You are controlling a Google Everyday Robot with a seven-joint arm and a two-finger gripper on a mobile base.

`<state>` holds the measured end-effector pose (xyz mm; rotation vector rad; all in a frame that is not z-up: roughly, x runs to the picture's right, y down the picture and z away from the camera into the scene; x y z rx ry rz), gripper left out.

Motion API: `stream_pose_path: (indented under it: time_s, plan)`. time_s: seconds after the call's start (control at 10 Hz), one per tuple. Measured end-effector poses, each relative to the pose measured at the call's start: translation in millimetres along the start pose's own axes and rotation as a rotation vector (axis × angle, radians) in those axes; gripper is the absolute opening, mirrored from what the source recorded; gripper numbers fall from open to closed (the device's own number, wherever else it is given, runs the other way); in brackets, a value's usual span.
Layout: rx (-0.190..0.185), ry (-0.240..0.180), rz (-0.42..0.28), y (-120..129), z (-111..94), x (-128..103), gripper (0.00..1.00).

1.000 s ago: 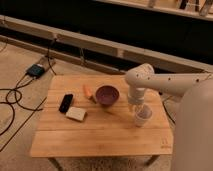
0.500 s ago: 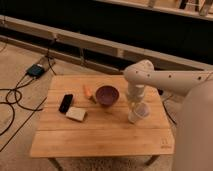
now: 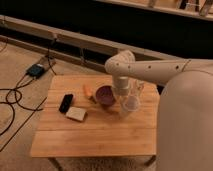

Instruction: Pick up the ceramic cup

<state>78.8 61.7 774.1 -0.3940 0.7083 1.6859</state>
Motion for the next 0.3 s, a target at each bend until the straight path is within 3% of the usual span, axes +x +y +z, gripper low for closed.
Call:
stream_pose_path:
  time_s: [0.3]
  plan:
    - [0.02,-0.037,-0.039,16,-21,0,0.0]
